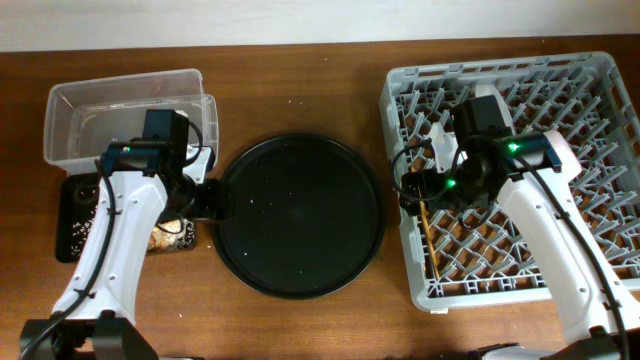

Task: Sort waste into correct bins and load items into the dishwasher rack

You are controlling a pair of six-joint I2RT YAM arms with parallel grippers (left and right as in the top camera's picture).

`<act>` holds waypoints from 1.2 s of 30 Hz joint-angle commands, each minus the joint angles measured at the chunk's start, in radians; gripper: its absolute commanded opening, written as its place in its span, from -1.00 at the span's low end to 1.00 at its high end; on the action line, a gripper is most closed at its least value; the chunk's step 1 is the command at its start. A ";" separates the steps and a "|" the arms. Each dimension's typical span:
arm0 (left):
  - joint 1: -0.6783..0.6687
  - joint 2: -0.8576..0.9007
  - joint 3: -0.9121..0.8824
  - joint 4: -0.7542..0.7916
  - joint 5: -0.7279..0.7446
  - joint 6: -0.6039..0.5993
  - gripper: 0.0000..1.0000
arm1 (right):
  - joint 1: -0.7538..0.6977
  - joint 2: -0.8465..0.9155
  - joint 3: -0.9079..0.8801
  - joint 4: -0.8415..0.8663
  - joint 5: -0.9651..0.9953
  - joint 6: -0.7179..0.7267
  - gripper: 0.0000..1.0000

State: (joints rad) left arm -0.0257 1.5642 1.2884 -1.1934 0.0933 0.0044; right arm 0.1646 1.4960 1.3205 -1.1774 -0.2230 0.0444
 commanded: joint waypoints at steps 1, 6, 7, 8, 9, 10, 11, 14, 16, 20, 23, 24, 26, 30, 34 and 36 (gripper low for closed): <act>0.002 -0.066 -0.044 0.032 -0.003 0.010 0.98 | 0.005 -0.047 -0.013 0.024 0.055 0.003 0.97; 0.002 -0.371 -0.315 0.285 -0.004 -0.004 0.98 | 0.005 -0.285 -0.238 0.233 0.116 0.061 0.97; 0.002 -0.468 -0.396 0.369 -0.003 -0.004 0.98 | 0.005 -0.369 -0.317 0.288 0.132 0.061 0.97; 0.002 -0.610 -0.497 0.443 -0.003 -0.005 0.98 | 0.005 -0.483 -0.410 0.349 0.157 0.061 0.97; 0.002 -0.743 -0.578 0.483 -0.003 -0.017 0.98 | 0.005 -0.626 -0.504 0.399 0.189 0.061 0.97; 0.002 -0.814 -0.615 0.491 -0.003 -0.019 0.98 | 0.005 -0.703 -0.547 0.418 0.208 0.061 0.97; 0.002 -0.859 -0.634 0.491 -0.003 -0.018 0.98 | 0.005 -0.764 -0.576 0.429 0.225 0.061 0.97; 0.002 -0.990 -0.651 0.500 -0.003 -0.018 0.98 | 0.005 -0.950 -0.636 0.431 0.232 0.061 0.97; 0.002 -1.002 -0.651 0.497 -0.003 -0.018 0.98 | 0.005 -0.971 -0.636 0.430 0.232 0.061 0.97; 0.002 -1.001 -0.651 0.497 -0.003 -0.018 0.99 | 0.005 -0.959 -0.636 0.429 0.232 0.061 0.97; 0.002 -1.001 -0.651 0.497 -0.003 -0.018 0.98 | 0.005 -0.959 -0.636 0.428 0.232 0.061 0.97; 0.002 -1.001 -0.651 0.497 -0.003 -0.018 0.98 | 0.005 -0.959 -0.636 0.426 0.232 0.061 0.97; 0.002 -1.001 -0.651 0.497 -0.003 -0.018 0.98 | 0.005 -0.959 -0.636 0.426 0.232 0.061 0.97; 0.002 -1.001 -0.651 0.497 -0.003 -0.018 0.98 | -0.004 -1.010 -0.637 0.422 0.232 0.061 0.97; 0.002 -1.001 -0.651 0.497 -0.003 -0.018 0.98 | -0.072 -1.123 -0.694 0.420 0.246 0.061 0.97; 0.002 -1.001 -0.651 0.497 -0.003 -0.018 0.99 | -0.104 -1.250 -0.781 0.468 0.231 0.060 0.97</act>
State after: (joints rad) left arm -0.0257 0.5655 0.6449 -0.6987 0.0933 -0.0036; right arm 0.0887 0.3492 0.6151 -0.7517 0.0036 0.1009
